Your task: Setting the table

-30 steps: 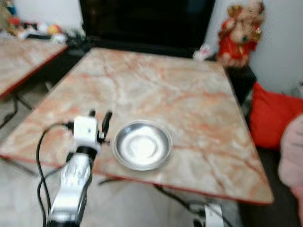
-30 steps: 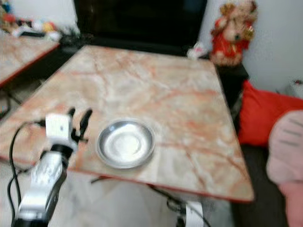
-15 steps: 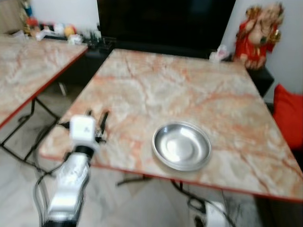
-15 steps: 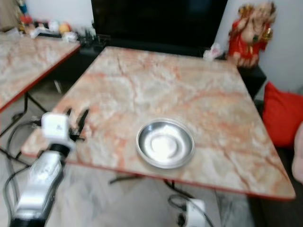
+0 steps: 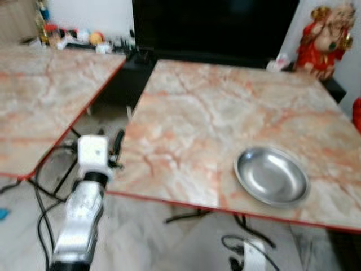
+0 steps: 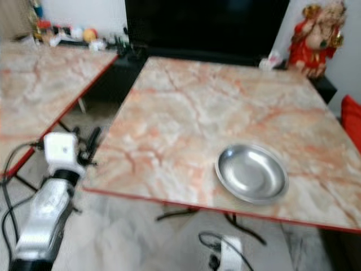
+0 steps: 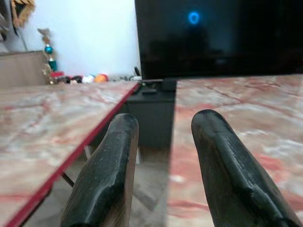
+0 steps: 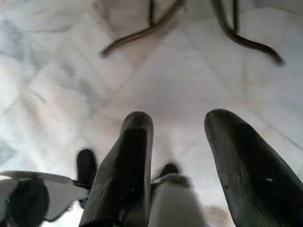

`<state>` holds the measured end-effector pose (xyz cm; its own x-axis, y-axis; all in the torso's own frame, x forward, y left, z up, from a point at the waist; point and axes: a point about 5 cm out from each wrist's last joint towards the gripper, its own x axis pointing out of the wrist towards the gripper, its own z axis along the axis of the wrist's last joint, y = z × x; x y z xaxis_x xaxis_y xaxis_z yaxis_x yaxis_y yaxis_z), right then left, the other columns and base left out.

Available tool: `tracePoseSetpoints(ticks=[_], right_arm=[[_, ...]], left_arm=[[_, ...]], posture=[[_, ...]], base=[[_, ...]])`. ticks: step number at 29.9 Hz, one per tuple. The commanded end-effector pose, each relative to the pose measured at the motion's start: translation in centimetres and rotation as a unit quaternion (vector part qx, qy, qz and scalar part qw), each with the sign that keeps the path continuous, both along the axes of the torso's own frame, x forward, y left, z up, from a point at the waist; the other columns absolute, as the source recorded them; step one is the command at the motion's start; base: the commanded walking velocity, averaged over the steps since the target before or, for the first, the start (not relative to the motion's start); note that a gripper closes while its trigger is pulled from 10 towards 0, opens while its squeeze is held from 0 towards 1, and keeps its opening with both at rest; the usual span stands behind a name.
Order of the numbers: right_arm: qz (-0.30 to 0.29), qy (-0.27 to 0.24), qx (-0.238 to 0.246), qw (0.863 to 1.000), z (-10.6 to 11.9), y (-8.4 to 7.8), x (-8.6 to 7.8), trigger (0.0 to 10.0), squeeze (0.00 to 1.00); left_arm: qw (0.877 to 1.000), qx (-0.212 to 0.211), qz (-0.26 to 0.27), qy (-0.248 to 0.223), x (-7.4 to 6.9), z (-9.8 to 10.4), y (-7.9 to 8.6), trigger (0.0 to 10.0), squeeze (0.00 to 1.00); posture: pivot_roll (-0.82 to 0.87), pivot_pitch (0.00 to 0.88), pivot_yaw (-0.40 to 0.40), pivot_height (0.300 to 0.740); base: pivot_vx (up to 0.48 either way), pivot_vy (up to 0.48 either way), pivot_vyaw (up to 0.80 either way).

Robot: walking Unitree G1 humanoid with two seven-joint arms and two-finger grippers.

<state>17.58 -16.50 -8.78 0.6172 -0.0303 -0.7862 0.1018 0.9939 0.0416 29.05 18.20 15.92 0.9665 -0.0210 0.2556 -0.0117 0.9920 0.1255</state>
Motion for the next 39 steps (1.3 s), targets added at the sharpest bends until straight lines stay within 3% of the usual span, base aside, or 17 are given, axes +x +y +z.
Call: tracePoseSetpoints(ticks=[1, 14, 28, 39], right_arm=[[-0.012, 0.014, -0.013, 1.0, -0.29, -1.34, -0.85, 10.0, 0.0], [0.002, 0.014, -0.019, 1.0, -0.27, -1.27, -0.81, 10.0, 0.0], [0.009, 0.015, -0.016, 1.0, -0.31, -1.05, -0.85, 10.0, 0.0], [0.005, 0.015, -0.014, 1.0, -0.29, -1.04, -0.79, 10.0, 0.0]], left_arm=[[1.0, -0.002, -0.019, -0.001, 0.17, 0.2, -1.13, 10.0, 0.0], [1.0, 0.0, -0.019, -0.003, 0.11, 0.22, -1.18, 10.0, 0.0], [1.0, 0.003, -0.017, -0.007, 0.11, 0.4, -1.23, 10.0, 0.0], [1.0, 0.003, -0.016, -0.008, 0.07, 0.45, -1.13, 10.0, 0.0]], posture=[[0.14, 0.018, -0.053, 0.74], [0.15, 0.0, -0.056, 0.74], [0.15, 0.007, -0.058, 0.74], [0.15, 0.011, -0.057, 0.74]], base=[[0.0, 0.48, 0.0], [0.0, 0.48, 0.0], [0.0, 0.48, 0.72], [0.0, 0.48, 0.0]])
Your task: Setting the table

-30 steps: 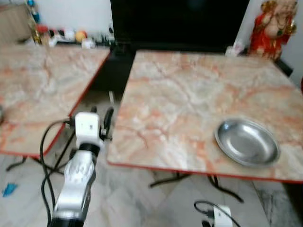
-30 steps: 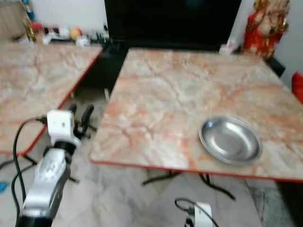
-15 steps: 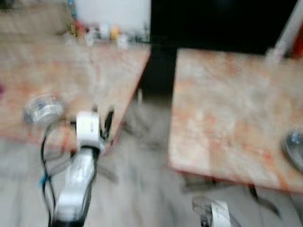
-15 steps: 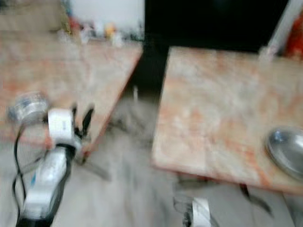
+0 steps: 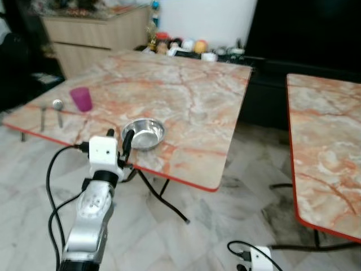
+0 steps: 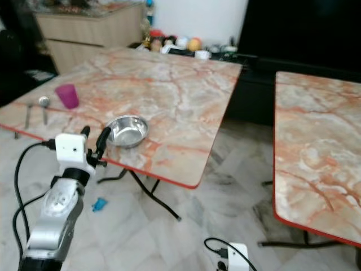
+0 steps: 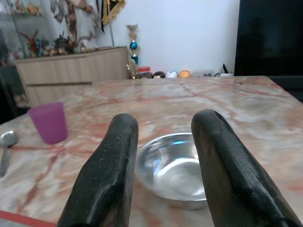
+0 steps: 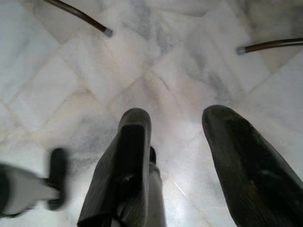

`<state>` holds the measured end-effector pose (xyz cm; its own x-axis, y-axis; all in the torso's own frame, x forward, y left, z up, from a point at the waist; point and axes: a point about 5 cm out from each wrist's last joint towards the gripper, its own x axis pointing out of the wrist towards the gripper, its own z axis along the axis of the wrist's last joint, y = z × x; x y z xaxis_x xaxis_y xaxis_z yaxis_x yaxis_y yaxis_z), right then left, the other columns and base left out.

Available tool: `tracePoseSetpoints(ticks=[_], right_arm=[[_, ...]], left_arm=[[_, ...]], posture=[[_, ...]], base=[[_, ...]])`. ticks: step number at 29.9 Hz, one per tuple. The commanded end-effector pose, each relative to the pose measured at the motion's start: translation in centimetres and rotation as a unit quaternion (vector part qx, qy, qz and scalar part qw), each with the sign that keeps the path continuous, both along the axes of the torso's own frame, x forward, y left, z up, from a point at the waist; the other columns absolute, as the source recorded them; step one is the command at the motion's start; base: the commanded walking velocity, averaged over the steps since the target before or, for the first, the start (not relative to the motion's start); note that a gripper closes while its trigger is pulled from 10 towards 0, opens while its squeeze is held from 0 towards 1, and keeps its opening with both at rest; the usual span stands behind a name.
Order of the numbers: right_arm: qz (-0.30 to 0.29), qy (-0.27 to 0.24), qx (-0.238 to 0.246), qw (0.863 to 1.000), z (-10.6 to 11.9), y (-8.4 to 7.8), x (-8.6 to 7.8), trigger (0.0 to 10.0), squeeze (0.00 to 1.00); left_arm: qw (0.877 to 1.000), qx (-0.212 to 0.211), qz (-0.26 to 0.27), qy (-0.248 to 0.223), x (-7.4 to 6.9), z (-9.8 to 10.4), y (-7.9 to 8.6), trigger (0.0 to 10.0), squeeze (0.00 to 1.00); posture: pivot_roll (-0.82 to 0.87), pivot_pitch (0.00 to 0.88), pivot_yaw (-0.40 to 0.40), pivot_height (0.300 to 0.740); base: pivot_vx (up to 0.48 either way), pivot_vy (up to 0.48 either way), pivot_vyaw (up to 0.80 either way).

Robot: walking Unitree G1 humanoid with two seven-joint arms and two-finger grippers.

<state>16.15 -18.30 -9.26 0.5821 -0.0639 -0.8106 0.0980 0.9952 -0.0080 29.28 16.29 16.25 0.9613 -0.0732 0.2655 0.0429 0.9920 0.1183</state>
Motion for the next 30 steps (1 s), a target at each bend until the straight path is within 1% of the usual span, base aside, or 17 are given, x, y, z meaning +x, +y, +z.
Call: tracePoseSetpoints(ticks=[1, 25, 30], right_arm=[[0.003, -0.007, 0.009, 1.0, 0.19, 0.76, 0.64, 10.0, 0.0], [-0.001, -0.008, 0.012, 1.0, 0.2, 0.99, 0.73, 10.0, 0.0], [-0.002, -0.008, 0.013, 1.0, 0.21, 1.03, 0.76, 10.0, 0.0]], left_arm=[[1.0, 0.007, 0.012, -0.003, -0.17, 0.13, 0.8, 10.0, 0.0], [1.0, 0.008, 0.015, -0.003, -0.3, 0.19, 1.12, 10.0, 0.0], [1.0, 0.014, 0.011, -0.002, -0.49, -0.07, 1.35, 10.0, 0.0]], posture=[[0.15, 0.011, -0.057, 0.74], [0.16, 0.015, -0.053, 0.74], [0.16, 0.013, -0.052, 0.74]], base=[[0.0, 0.48, 0.0], [0.0, 0.48, 0.0], [0.0, 0.055, 0.0]])
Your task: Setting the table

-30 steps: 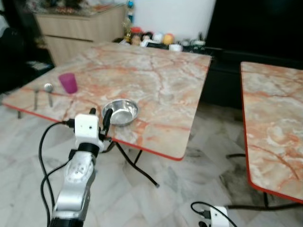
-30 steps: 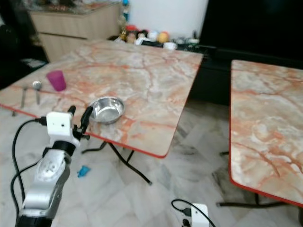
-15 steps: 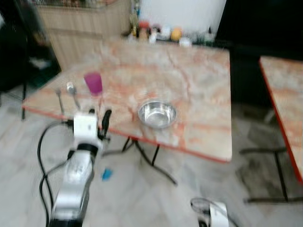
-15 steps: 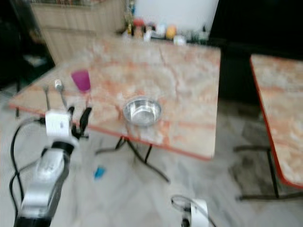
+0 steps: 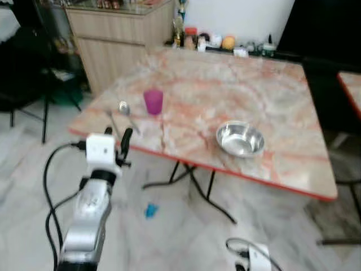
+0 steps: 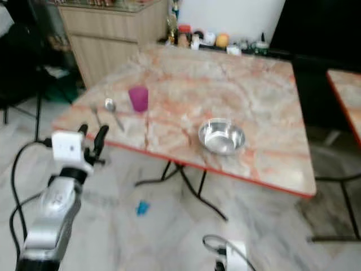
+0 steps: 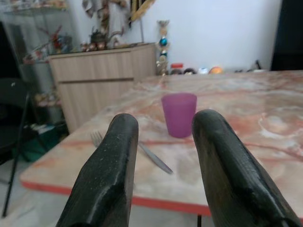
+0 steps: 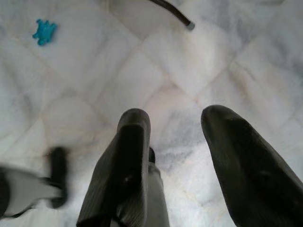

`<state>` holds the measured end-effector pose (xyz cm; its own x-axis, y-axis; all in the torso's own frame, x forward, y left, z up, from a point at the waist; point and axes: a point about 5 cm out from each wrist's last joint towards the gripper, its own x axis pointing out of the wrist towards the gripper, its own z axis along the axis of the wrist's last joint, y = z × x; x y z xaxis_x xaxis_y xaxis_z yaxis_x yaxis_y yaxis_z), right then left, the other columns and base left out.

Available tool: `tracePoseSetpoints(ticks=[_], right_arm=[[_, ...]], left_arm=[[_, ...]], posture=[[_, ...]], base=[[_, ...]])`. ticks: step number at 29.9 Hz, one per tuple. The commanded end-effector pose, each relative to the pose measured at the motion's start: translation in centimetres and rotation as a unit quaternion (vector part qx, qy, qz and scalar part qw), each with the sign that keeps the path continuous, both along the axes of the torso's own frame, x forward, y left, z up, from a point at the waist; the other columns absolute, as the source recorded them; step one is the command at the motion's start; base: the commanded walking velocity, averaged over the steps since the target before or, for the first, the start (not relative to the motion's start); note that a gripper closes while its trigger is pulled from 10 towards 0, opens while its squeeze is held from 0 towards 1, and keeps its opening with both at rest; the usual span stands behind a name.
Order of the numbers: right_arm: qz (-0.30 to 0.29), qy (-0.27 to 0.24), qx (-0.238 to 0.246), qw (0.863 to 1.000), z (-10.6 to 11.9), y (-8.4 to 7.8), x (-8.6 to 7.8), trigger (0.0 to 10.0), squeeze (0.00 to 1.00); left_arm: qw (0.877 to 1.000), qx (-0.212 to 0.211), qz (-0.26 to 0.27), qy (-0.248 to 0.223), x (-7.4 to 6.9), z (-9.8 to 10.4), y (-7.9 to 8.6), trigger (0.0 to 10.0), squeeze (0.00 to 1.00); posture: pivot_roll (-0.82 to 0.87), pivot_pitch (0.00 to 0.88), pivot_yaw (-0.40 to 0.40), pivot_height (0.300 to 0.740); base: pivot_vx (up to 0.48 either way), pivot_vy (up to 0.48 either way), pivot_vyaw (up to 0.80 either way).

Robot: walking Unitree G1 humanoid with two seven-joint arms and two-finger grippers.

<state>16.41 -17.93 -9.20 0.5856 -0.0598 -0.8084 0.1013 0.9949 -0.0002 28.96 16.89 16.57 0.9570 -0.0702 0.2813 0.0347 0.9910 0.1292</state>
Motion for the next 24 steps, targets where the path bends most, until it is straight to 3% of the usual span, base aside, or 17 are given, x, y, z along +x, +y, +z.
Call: tracePoseSetpoints(ticks=[1, 8, 13, 15, 17, 19, 23, 24], right_arm=[[-0.001, -0.006, 0.009, 1.0, 0.2, 0.7, 0.5, 10.0, 0.0], [-0.002, -0.006, 0.009, 1.0, 0.1, 0.7, 0.5, 10.0, 0.0], [-0.002, -0.005, 0.009, 1.0, 0.1, 0.7, 0.5, 10.0, 0.0], [-0.002, -0.005, 0.009, 1.0, 0.1, 0.7, 0.5, 10.0, 0.0], [-0.002, -0.005, 0.009, 1.0, 0.1, 0.7, 0.5, 10.0, 0.0], [-0.003, -0.003, 0.009, 1.0, 0.1, 0.7, 0.4, 10.0, 0.0], [-0.006, -0.003, 0.008, 1.0, 0.1, 0.6, 0.3, 10.0, 0.0], [-0.006, -0.003, 0.008, 1.0, 0.1, 0.6, 0.3, 10.0, 0.0]], left_arm=[[1.0, 0.01, 0.007, 0.008, -0.2, -0.4, 0.8, 10.0, 0.0], [0.999, 0.02, 0.012, 0.036, -0.6, -1.9, 1.6, 10.0, 0.0], [0.995, 0.007, 0.015, 0.098, -0.9, -4.4, 2.5, 10.0, 0.0], [0.99, 0.004, 0.033, 0.14, -1.1, -6.4, 3.5, 10.0, 0.0], [0.988, 0.003, 0.033, 0.154, -1.2, -7.1, 3.7, 10.0, 0.0], [0.975, 0.034, 0.039, 0.217, -1.7, -10.1, 4.6, 10.0, 0.0], [0.965, 0.031, 0.07, 0.25, -2.8, -12.1, 6.0, 10.0, 0.0], [0.96, 0.033, 0.084, 0.264, -3.6, -13.1, 6.6, 10.0, 0.0]], posture=[[0.16, 0.013, -0.052, 0.74], [0.17, 0.012, -0.051, 0.74], [0.17, 0.013, -0.05, 0.74], [0.17, 0.014, -0.048, 0.74], [0.17, 0.012, -0.049, 0.74], [0.17, 0.011, -0.048, 0.74], [0.16, 0.009, -0.042, 0.74], [0.16, 0.007, -0.043, 0.74]], base=[[0.0, 0.0, 0.0], [0.0, 0.0, 0.0], [0.0, 0.0, 0.0], [0.0, 0.0, 0.0], [0.0, 0.0, 0.0], [0.0, 0.0, 0.0], [0.0, 0.0, 0.0], [0.0, 0.0, 0.0]])
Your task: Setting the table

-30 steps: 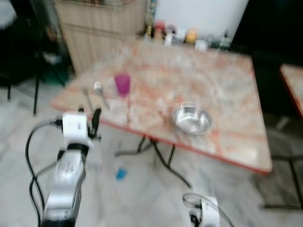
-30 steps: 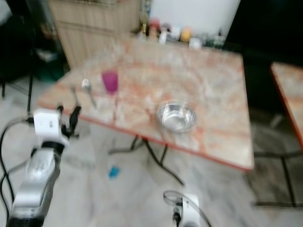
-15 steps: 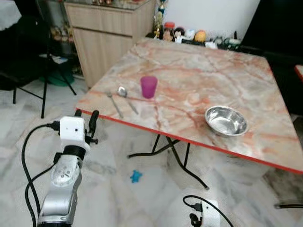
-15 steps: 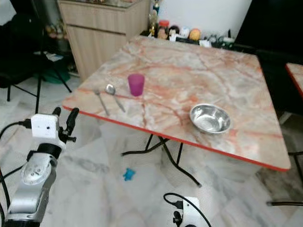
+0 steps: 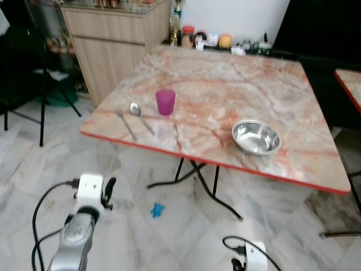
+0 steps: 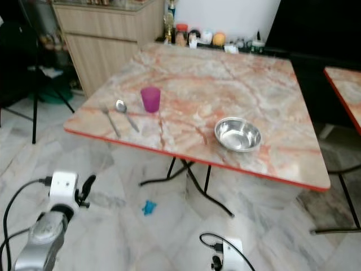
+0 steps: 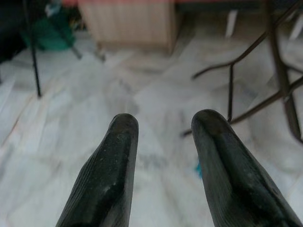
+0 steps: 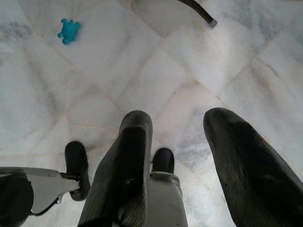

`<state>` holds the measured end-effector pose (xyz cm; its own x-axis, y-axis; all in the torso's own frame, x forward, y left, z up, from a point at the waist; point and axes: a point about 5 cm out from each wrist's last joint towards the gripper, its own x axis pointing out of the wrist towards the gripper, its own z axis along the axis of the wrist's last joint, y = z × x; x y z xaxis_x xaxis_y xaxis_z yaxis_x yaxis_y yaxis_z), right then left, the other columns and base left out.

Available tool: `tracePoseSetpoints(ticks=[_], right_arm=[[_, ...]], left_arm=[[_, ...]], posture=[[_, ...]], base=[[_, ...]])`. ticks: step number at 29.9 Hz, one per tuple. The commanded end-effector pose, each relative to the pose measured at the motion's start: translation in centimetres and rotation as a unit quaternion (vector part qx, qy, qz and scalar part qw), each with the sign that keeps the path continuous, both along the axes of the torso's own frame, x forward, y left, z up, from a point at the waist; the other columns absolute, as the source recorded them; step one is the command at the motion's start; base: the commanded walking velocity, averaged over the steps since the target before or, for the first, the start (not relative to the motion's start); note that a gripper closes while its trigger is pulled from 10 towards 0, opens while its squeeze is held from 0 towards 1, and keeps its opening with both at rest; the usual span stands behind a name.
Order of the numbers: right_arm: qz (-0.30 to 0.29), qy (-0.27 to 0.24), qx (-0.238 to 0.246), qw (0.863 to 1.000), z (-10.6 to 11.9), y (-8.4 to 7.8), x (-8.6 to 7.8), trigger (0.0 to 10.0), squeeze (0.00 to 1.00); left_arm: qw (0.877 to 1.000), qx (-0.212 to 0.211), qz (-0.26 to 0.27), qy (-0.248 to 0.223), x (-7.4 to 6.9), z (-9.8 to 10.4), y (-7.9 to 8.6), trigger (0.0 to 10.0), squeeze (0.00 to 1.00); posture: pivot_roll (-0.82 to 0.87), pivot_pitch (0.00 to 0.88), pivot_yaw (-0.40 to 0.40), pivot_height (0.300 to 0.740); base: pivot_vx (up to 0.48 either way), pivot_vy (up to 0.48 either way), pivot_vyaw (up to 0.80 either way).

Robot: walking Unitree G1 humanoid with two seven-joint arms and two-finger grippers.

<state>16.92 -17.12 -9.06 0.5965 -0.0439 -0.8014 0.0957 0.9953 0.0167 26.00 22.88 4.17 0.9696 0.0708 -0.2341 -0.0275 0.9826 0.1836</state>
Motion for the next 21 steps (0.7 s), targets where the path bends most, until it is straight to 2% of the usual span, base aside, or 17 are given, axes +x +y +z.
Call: tracePoseSetpoints(ticks=[1, 3, 5, 6, 8, 10, 12, 13, 16, 21], right_arm=[[-0.009, 0.004, 0.0, 1.0, -0.1, -0.2, -0.2, 10.0, 0.0], [-0.009, 0.005, -0.001, 1.0, -0.1, -0.2, -0.3, 10.0, 0.0], [-0.007, 0.005, -0.001, 1.0, -0.1, -0.2, -0.2, 10.0, 0.0], [-0.006, 0.005, -0.001, 1.0, -0.1, -0.2, -0.3, 10.0, 0.0], [-0.006, 0.005, -0.002, 1.0, -0.1, -0.3, -0.3, 10.0, 0.0], [-0.005, 0.005, -0.002, 1.0, -0.1, -0.3, -0.2, 10.0, 0.0], [-0.006, 0.005, -0.002, 1.0, -0.1, -0.3, -0.2, 10.0, 0.0], [-0.006, 0.004, -0.003, 1.0, -0.1, -0.3, -0.2, 10.0, 0.0], [-0.008, 0.003, -0.003, 1.0, 0.0, -0.3, -0.1, 10.0, 0.0], [-0.01, 0.002, -0.005, 1.0, 0.0, -0.5, -0.2, 10.0, 0.0]], left_arm=[[1.0, 0.009, 0.011, 0.007, -0.6, -0.7, 0.6, 10.0, 0.0], [0.999, 0.009, 0.028, 0.038, -1.8, -2.4, 1.3, 10.0, 0.0], [0.997, 0.019, 0.025, 0.064, -2.4, -3.4, 1.4, 10.0, 0.0], [0.995, 0.017, 0.024, 0.093, -2.8, -4.5, 1.6, 10.0, 0.0], [0.993, 0.011, 0.023, 0.115, -3.0, -5.4, 1.7, 10.0, 0.0], [0.986, 0.008, 0.016, 0.163, -3.5, -6.9, 1.6, 10.0, 0.0], [0.983, 0.002, 0.016, 0.18, -3.8, -7.4, 1.5, 10.0, 0.0], [0.978, 0.016, 0.007, 0.206, -4.2, -8.1, 1.3, 10.0, 0.0], [0.969, 0.019, 0.001, 0.248, -5.0, -9.3, 0.8, 10.0, 0.0], [0.956, 0.008, 0.001, 0.294, -6.3, -10.6, 0.2, 10.0, 0.0]], posture=[[0.16, 0.007, -0.043, 0.74], [0.17, 0.01, -0.046, 0.74], [0.17, 0.011, -0.049, 0.74], [0.17, 0.012, -0.052, 0.74], [0.17, 0.012, -0.055, 0.74], [0.17, 0.01, -0.054, 0.74], [0.17, 0.01, -0.054, 0.74], [0.16, 0.007, -0.051, 0.74], [0.15, 0.002, -0.048, 0.74], [0.13, 0.0, -0.048, 0.74]], base=[[0.0, 0.0, 0.0], [0.0, 0.0, 0.0], [0.0, 0.0, 0.0], [0.0, 0.0, 0.0], [0.0, 0.0, 0.0], [0.0, 0.0, 0.0], [0.0, 0.0, 0.0], [0.0, 0.0, 0.0], [0.0, 0.0, 0.0], [0.0, 0.0, 0.0]])
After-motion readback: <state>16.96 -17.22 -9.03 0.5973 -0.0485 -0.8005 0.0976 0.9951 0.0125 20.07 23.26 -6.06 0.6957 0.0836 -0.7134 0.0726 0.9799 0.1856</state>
